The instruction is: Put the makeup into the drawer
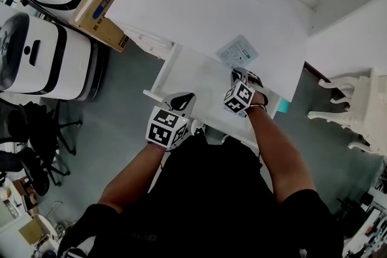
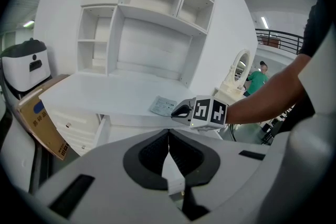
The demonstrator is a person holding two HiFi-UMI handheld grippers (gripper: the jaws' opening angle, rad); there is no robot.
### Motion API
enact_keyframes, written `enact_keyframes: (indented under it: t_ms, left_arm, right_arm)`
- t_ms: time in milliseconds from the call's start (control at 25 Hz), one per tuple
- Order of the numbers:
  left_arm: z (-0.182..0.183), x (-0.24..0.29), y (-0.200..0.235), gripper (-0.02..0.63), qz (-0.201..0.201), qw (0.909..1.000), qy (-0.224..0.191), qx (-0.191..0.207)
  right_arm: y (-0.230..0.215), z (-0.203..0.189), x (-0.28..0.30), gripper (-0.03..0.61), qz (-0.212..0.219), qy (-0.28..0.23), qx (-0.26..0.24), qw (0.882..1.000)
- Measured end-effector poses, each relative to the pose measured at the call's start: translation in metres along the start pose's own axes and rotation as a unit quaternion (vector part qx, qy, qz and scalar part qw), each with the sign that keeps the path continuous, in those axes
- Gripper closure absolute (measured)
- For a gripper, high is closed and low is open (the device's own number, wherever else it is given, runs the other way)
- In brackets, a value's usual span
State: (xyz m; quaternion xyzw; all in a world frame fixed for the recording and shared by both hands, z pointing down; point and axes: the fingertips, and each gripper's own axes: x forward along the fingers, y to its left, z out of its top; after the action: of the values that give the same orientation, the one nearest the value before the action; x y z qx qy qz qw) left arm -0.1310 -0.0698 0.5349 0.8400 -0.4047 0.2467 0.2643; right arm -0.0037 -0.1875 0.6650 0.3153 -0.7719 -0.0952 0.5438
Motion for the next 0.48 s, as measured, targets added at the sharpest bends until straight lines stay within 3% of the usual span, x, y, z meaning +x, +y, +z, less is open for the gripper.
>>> enact_keyframes:
  t_ms: [200,480]
  left_arm:
    - [0.006,0.003,-0.002,0.603,-0.009,0.9999,-0.005,0.003]
    - [0.013,0.009,-0.01,0.603,-0.022,0.9996,-0.011,0.013]
  right_arm:
    - [-0.007,0.007,-0.016,0.548,-0.002,-0.02,0.033,0.999]
    - [-0.028,0.016,-0.064,0.549,-0.004,-0.074,0.122,0.99]
